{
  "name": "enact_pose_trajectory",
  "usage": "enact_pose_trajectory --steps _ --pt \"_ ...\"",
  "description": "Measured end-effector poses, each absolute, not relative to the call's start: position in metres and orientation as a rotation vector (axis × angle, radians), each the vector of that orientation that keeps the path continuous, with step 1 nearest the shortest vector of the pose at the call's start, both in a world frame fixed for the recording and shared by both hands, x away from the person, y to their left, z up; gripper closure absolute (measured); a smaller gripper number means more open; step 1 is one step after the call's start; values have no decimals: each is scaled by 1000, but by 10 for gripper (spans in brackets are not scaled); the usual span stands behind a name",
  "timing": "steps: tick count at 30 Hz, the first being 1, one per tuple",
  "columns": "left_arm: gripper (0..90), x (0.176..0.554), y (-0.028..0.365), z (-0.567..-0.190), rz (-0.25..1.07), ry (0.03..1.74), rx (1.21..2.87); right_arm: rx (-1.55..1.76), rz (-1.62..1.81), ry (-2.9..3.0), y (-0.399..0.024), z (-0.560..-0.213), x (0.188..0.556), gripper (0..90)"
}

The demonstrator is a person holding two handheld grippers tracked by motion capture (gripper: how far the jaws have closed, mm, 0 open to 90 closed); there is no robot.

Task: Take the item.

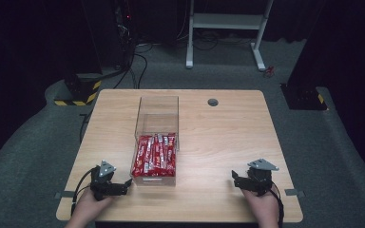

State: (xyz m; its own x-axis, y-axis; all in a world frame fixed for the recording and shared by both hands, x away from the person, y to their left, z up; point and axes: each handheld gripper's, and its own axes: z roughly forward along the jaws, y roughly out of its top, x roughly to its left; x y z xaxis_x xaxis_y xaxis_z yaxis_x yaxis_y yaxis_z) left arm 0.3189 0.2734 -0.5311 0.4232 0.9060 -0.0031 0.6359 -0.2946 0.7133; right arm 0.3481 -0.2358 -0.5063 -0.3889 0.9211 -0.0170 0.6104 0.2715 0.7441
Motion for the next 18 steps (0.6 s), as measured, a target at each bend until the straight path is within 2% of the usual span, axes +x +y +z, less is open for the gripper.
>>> enact_pose_trajectory --steps 18 --pt "6 319 273 -531 540 1299 2037 1320 968 2096 -217 -501 342 129"
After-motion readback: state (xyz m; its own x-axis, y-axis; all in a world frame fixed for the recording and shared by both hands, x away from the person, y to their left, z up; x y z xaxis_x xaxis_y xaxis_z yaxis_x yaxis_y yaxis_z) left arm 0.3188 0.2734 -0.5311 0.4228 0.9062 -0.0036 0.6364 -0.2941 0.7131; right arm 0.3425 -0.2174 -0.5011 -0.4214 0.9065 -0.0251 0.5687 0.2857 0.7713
